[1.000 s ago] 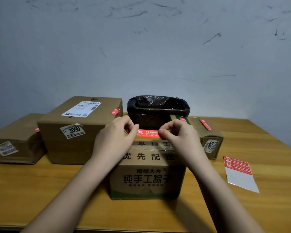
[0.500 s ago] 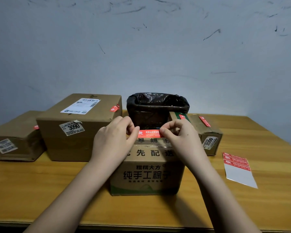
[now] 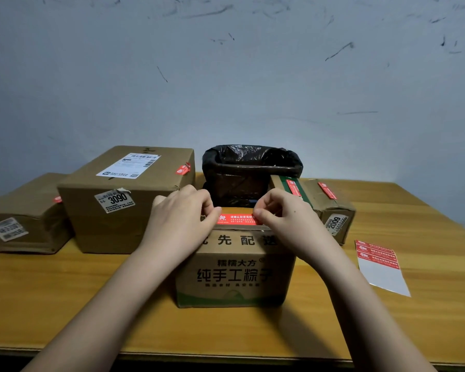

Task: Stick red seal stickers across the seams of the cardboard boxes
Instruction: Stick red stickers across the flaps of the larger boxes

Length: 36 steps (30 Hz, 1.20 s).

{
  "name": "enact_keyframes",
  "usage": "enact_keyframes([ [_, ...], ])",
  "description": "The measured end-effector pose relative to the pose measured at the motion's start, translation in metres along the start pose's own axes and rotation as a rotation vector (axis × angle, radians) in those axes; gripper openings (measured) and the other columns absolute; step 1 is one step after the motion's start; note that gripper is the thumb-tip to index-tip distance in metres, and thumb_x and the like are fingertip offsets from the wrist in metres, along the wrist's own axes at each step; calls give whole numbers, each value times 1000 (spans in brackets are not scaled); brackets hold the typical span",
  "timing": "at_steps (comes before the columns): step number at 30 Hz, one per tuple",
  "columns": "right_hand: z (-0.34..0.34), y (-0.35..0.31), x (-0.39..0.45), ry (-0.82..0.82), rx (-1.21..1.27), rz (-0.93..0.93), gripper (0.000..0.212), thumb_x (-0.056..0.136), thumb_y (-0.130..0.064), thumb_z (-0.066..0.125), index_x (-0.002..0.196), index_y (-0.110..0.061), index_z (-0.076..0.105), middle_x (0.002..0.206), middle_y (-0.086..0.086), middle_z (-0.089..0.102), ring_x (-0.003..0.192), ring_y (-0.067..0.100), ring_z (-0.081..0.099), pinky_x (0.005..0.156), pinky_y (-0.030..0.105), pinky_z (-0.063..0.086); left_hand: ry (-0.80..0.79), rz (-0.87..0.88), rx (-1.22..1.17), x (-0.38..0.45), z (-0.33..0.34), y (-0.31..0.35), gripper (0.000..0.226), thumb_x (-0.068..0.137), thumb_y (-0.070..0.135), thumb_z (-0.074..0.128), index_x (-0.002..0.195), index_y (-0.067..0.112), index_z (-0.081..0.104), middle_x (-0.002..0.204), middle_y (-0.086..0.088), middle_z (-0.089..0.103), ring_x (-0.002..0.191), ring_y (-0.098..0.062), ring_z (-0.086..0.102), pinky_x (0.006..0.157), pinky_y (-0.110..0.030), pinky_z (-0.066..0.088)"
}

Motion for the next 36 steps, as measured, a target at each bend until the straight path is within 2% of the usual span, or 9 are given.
enact_keyframes([
  [3, 6, 3, 2, -65, -4, 5, 4, 92, -33, 59, 95, -31, 57, 92, -13, 63, 88, 6, 60, 77, 30, 52, -19, 13, 69, -2, 1, 2, 22, 93, 47, 47, 82, 29, 54, 91, 12, 50, 90, -9, 49, 81, -30, 28],
  [5, 11, 4, 3, -116, -8, 21, 21, 92, -34, 61, 110, -35, 50, 93, -10, 64, 87, 7, 62, 77, 32, 53, -18, 24, 116, -2, 1, 4, 22, 94, 48, 46, 83, 30, 54, 93, 12, 49, 92, -9, 49, 81, -29, 27],
  [7, 11, 5, 6, -106, -9, 29, 31, 90, -35, 63, 116, -36, 46, 92, -8, 64, 86, 8, 62, 77, 33, 53, -11, 27, 148, -2, -1, 5, 23, 94, 48, 45, 84, 30, 54, 93, 11, 50, 94, -10, 49, 81, -30, 27],
  [15, 14, -1, 11, -121, -148, 17, 31, 91, -34, 61, 118, -30, 47, 94, -11, 59, 92, 13, 60, 82, 37, 52, -14, 35, 268, -5, -1, 12, 18, 95, 45, 41, 86, 30, 45, 92, 8, 43, 97, -15, 51, 83, -34, 31],
  [26, 12, -3, 10, -73, -231, -13, 32, 91, -34, 60, 119, -30, 45, 92, -12, 60, 92, 14, 60, 78, 37, 51, -14, 67, 385, -3, 0, 20, 23, 95, 44, 40, 92, 26, 54, 98, 3, 50, 97, -19, 53, 84, -36, 33],
  [36, 15, -2, 10, -81, -265, -11, 33, 91, -33, 59, 120, -31, 45, 95, -12, 61, 93, 14, 60, 77, 37, 51, -38, 66, 393, -4, 3, 19, 20, 95, 42, 39, 83, 28, 42, 92, 4, 41, 94, -18, 53, 82, -35, 32],
])
Point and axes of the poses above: each hand's wrist, its own x-axis towards the middle knuckle, its own z-axis out of the palm, y = z × x, the point moved 10 cm from there along x, towards the middle knuckle
